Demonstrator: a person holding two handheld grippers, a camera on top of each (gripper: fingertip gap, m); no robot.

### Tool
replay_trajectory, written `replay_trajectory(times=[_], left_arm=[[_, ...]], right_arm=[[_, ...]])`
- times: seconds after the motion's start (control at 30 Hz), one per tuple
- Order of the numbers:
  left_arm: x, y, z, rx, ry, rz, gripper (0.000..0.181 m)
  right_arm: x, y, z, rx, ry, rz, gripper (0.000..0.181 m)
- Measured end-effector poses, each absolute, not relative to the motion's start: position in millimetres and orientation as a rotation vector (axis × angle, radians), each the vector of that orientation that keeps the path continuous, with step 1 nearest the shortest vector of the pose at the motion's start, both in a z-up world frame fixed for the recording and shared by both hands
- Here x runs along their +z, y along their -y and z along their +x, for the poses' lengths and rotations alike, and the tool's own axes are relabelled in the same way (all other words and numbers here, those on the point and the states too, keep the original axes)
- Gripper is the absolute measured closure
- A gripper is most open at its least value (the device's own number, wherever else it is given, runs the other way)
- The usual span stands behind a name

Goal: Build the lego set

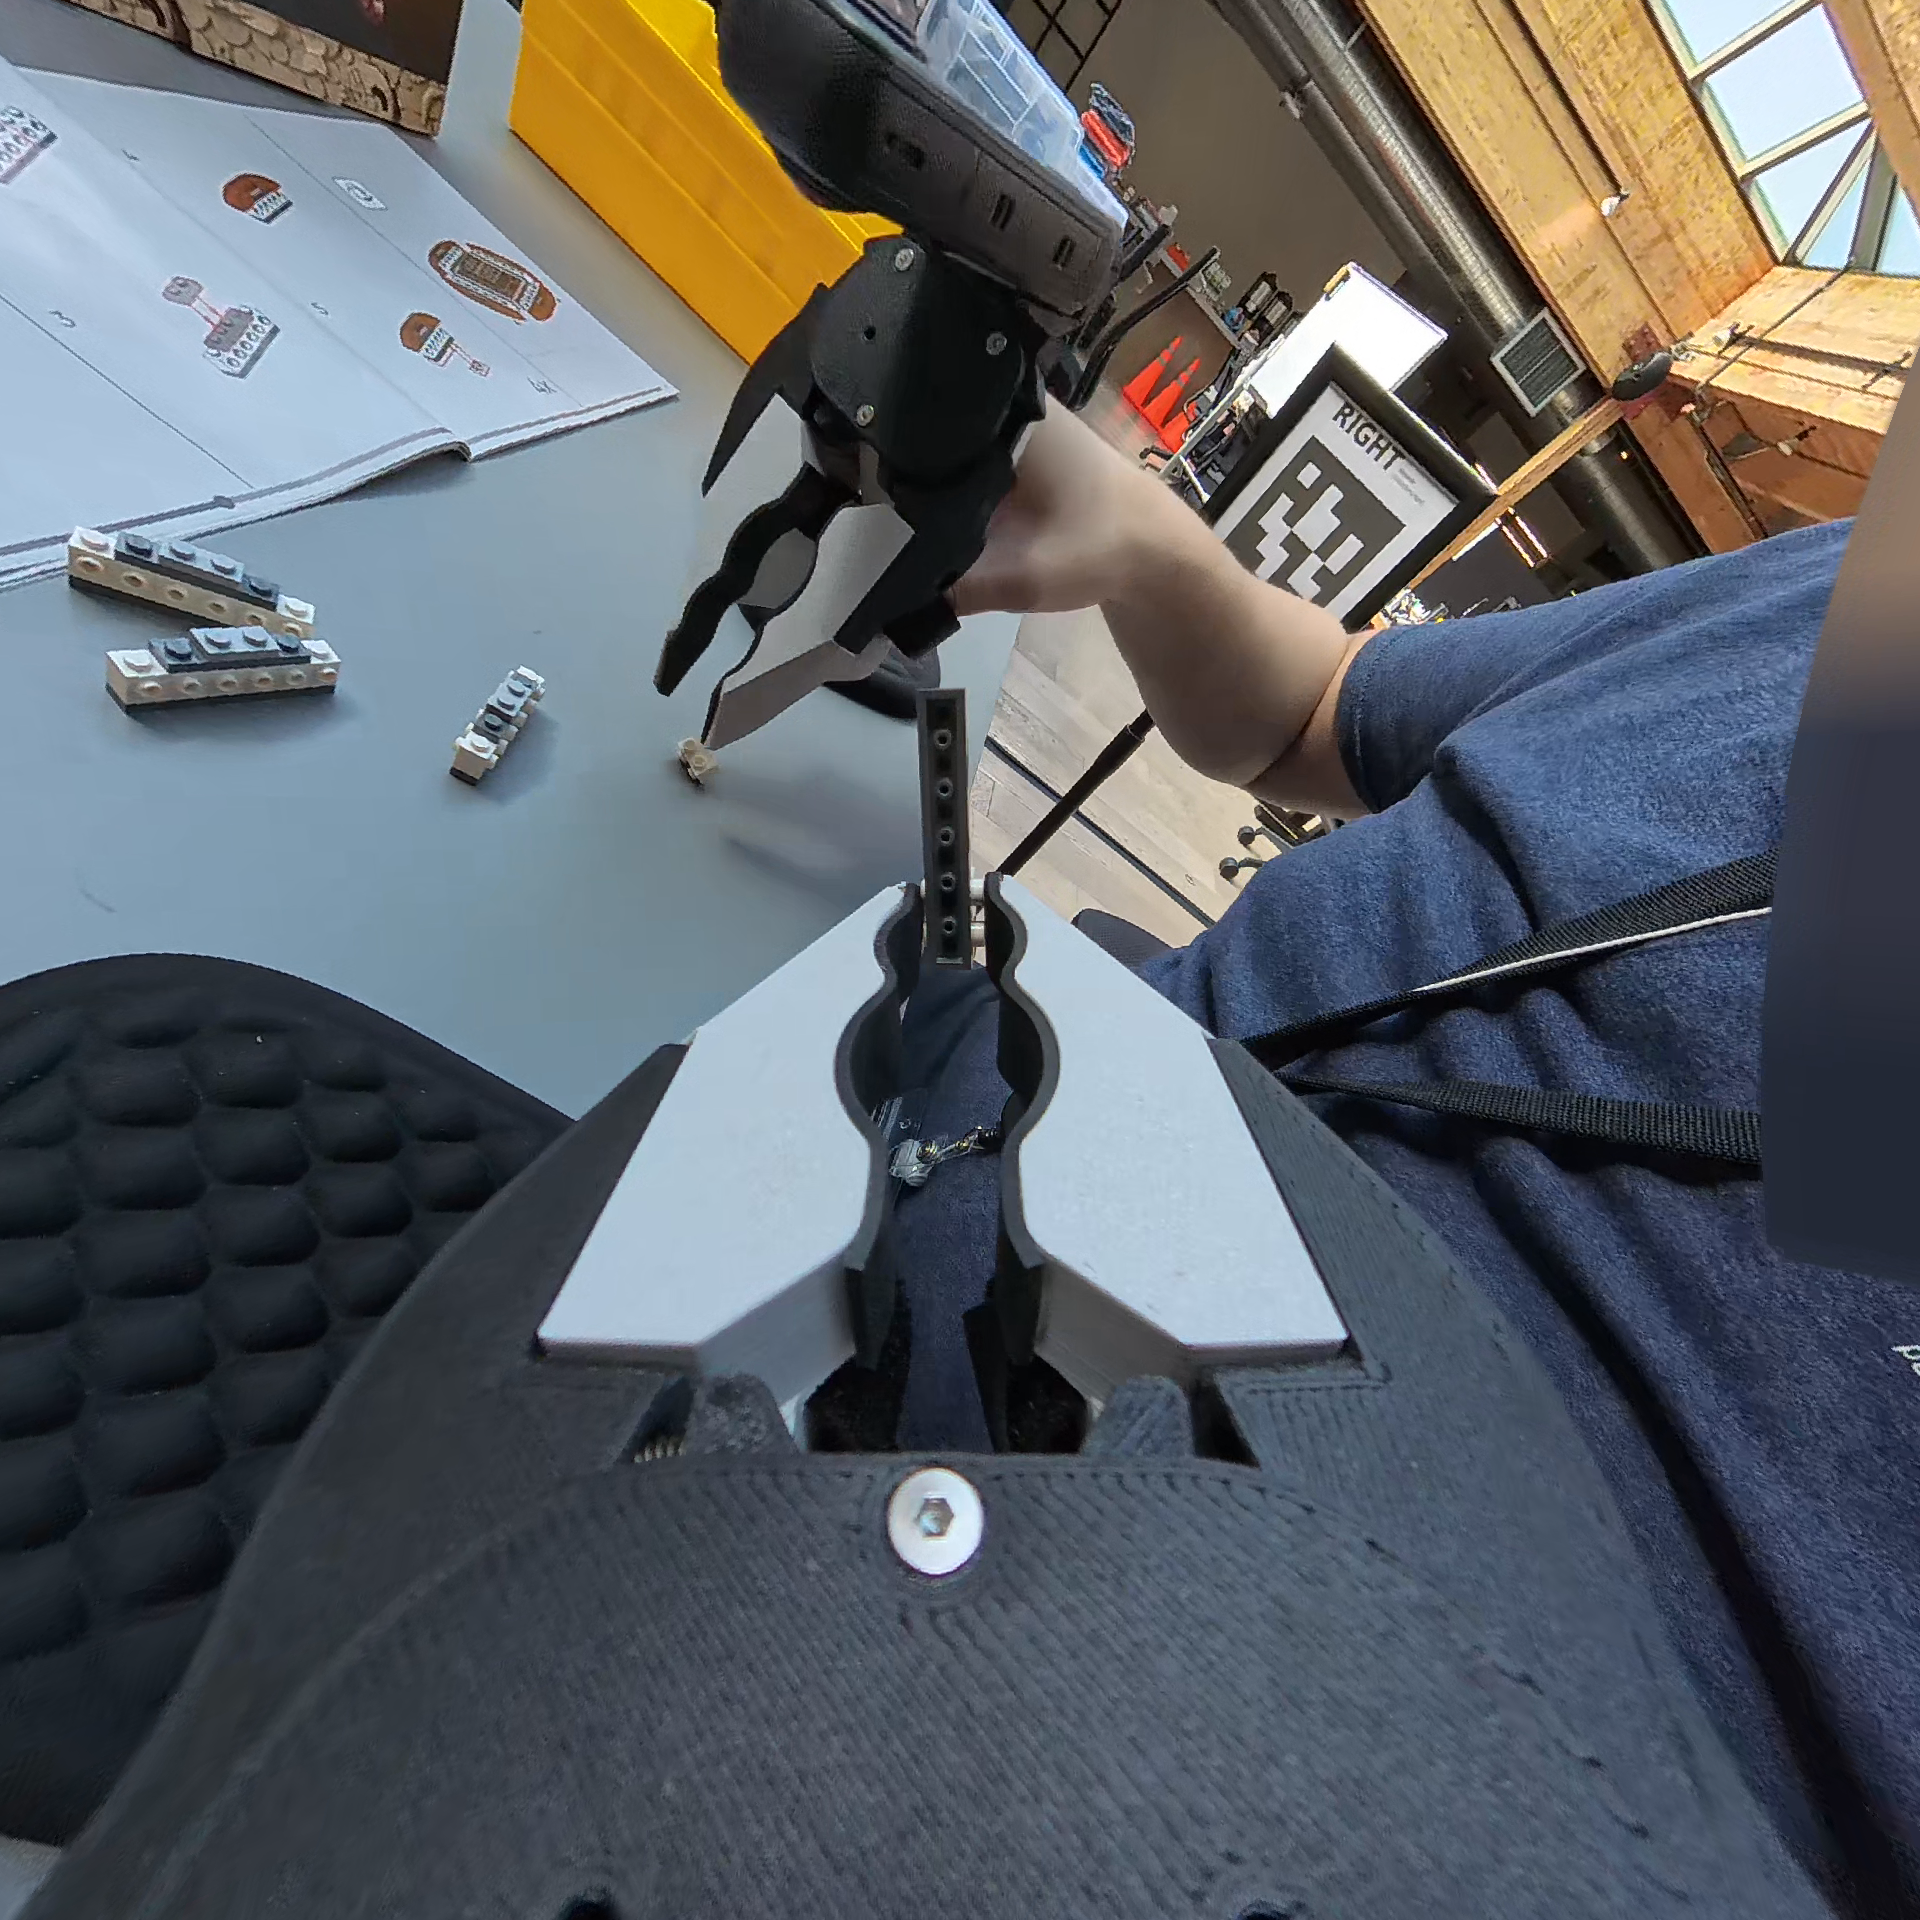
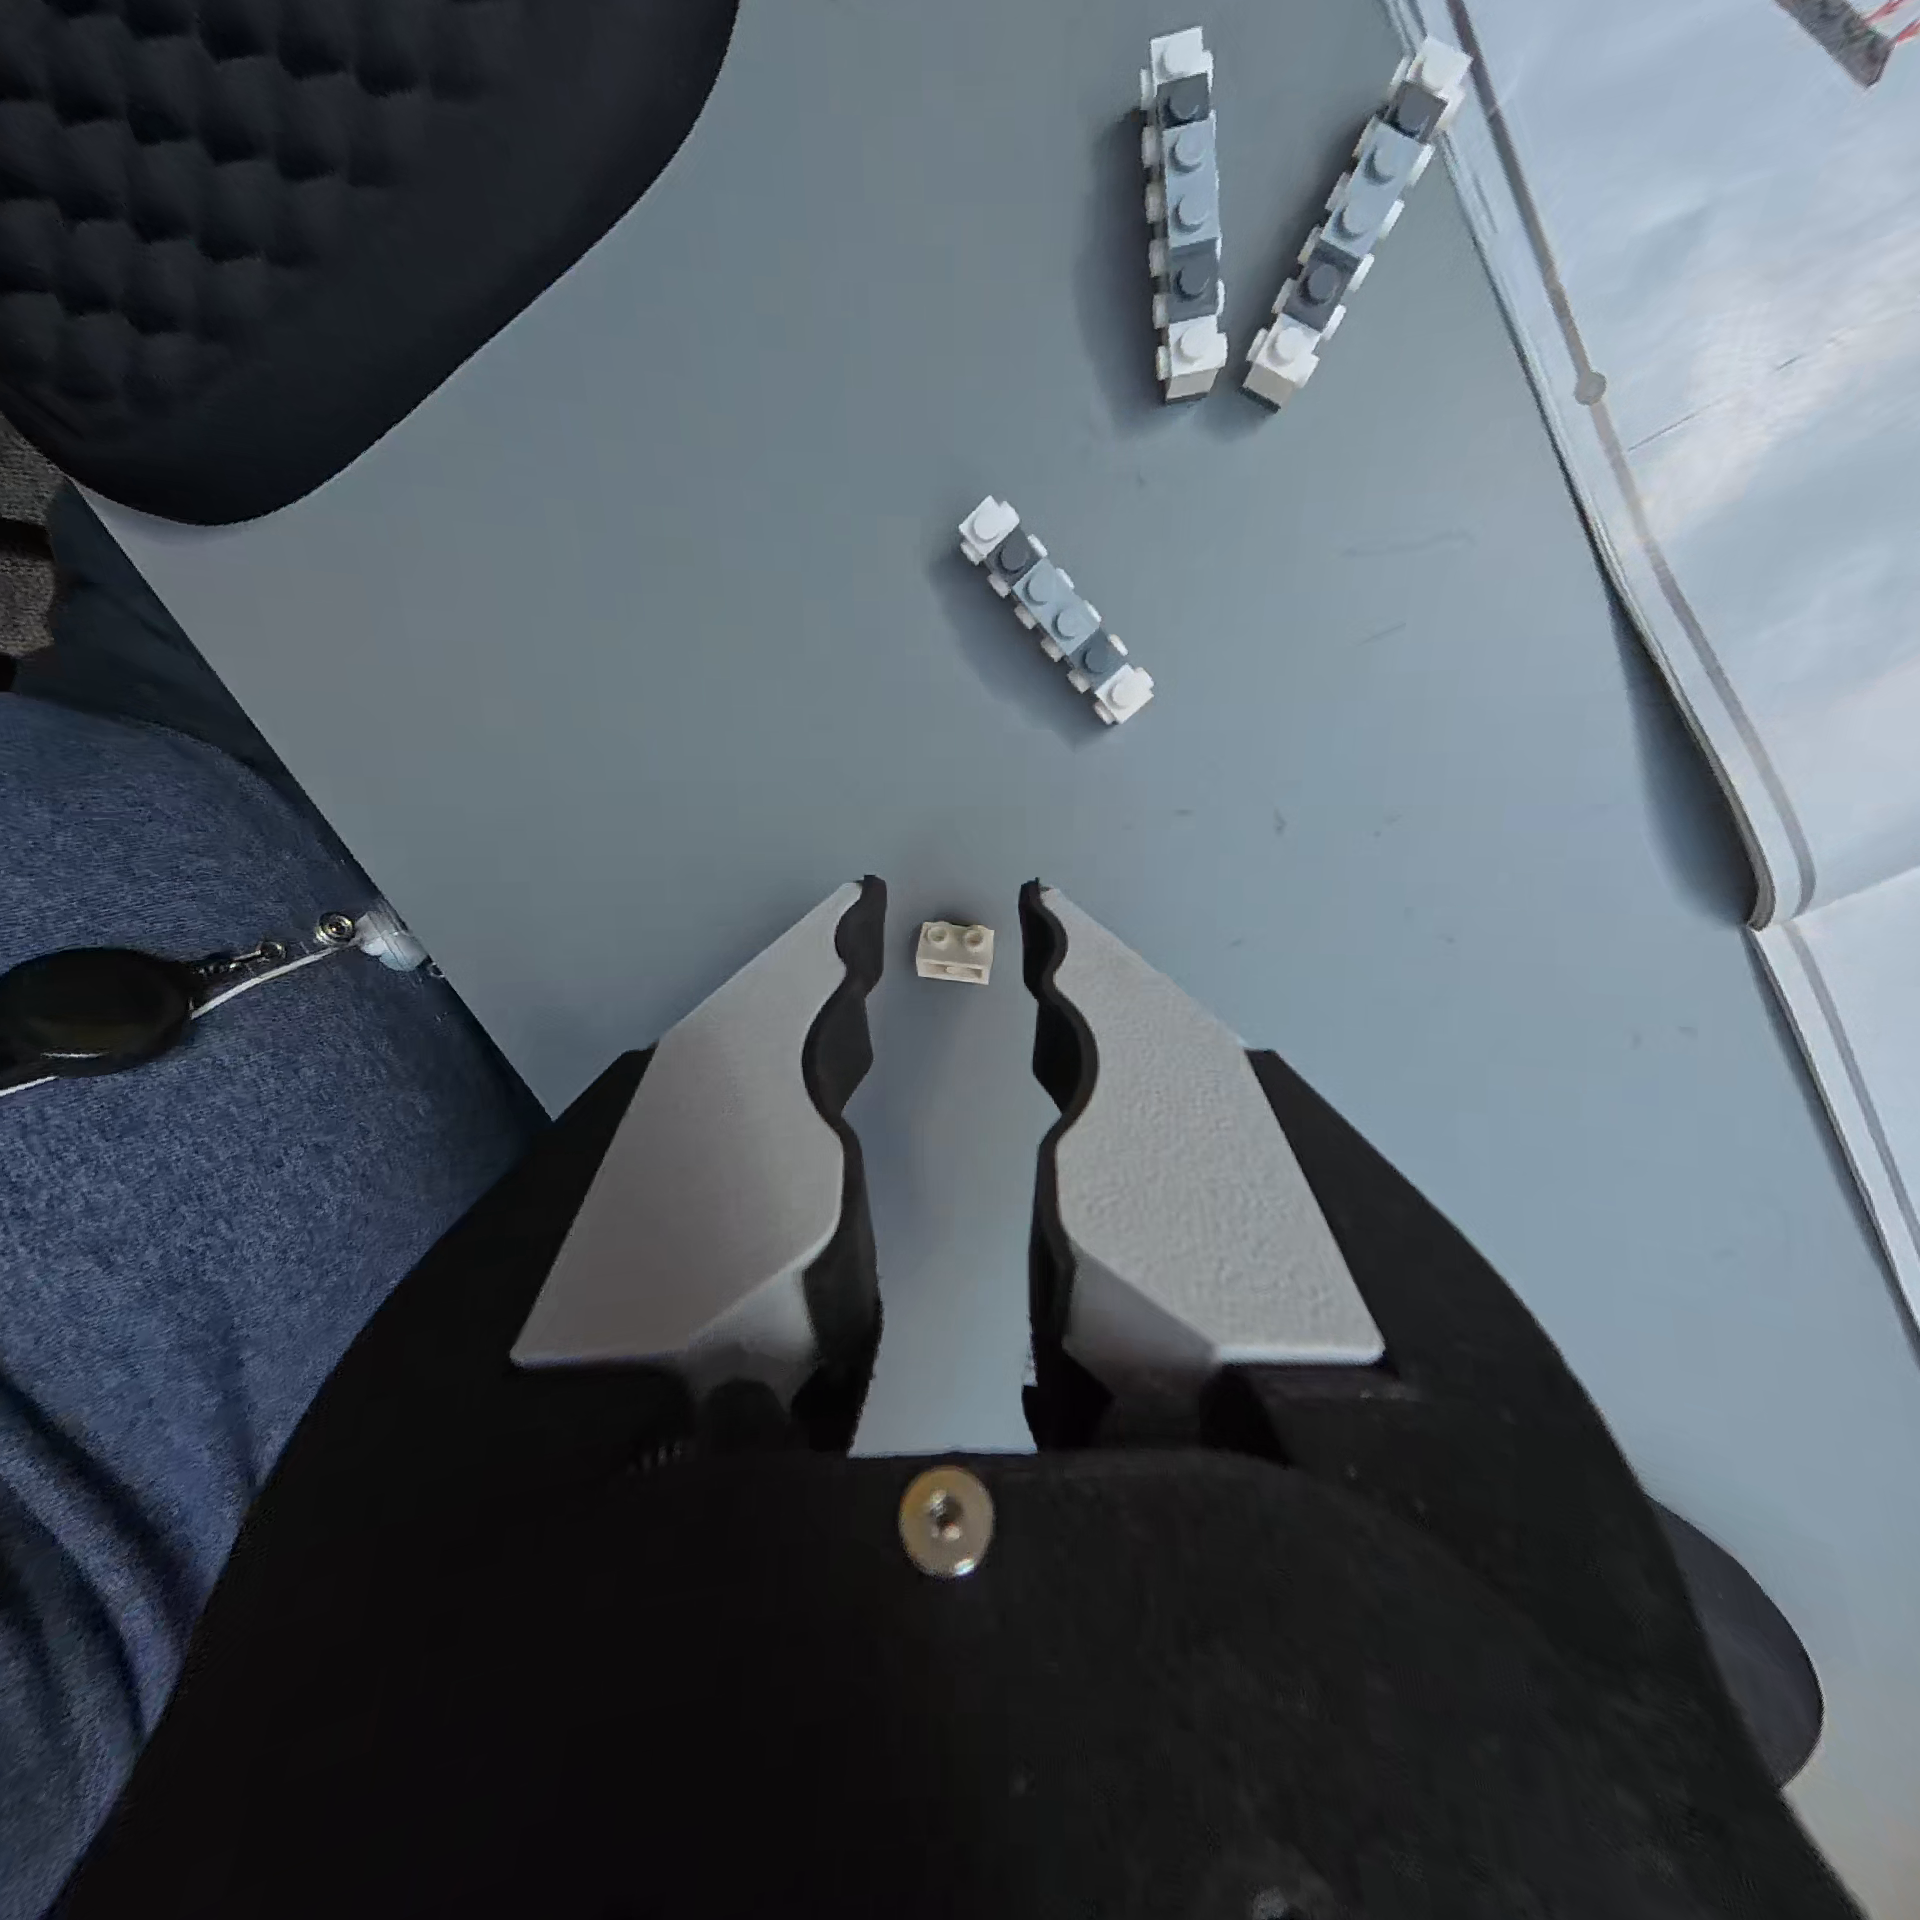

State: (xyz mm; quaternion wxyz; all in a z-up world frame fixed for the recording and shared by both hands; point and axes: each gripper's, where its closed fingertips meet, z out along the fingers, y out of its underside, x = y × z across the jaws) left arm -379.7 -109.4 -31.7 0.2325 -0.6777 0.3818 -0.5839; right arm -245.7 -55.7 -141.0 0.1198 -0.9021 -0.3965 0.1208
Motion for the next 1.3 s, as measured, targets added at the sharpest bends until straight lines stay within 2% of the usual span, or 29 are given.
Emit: replay_trajectory(times=[0.03, 0.2, 0.23, 0.5, 0.73, 0.83, 0.93, 1.1, 1.3], left_arm=[[-32, 109, -379, -1.606, -1.047, -1.867, 0.172], [-30, 110, -383, -1.591, -1.047, -1.866, 0.172], [-30, 110, -384, -1.591, -1.042, -1.866, 0.172], [-31, 112, -395, -1.584, -1.015, -1.884, 0.172], [-32, 110, -395, -1.586, -1.002, -1.883, 0.172], [-34, 111, -393, -1.592, -1.003, -1.888, 0.172], [-37, 112, -392, -1.588, -1.005, -1.893, 0.172], [-44, 109, -390, -1.603, -0.981, -1.909, 0.172], [-47, 104, -383, -1.624, -0.98, -1.921, 0.172]], right_arm=[[-142, 56, -246, 0.355, 1.161, -2.689, 0.156], [-150, 62, -240, 0.216, 1.276, -2.903, 0.154], [-152, 63, -238, 0.158, 1.316, -2.92, 0.146], [-167, 68, -229, -0.089, 1.476, -2.996, 0.146], [-169, 62, -226, -0.066, 1.491, -2.962, 0.166], [-167, 69, -235, 0.184, 1.41, -2.94, 0.166], [-162, 71, -242, 0.458, 1.269, -2.818, 0.166], [-135, 62, -264, 0.79, 1.05, -2.188, 0.166], [-147, 65, -251, 0.495, 1.006, -1.999, 0.166]])
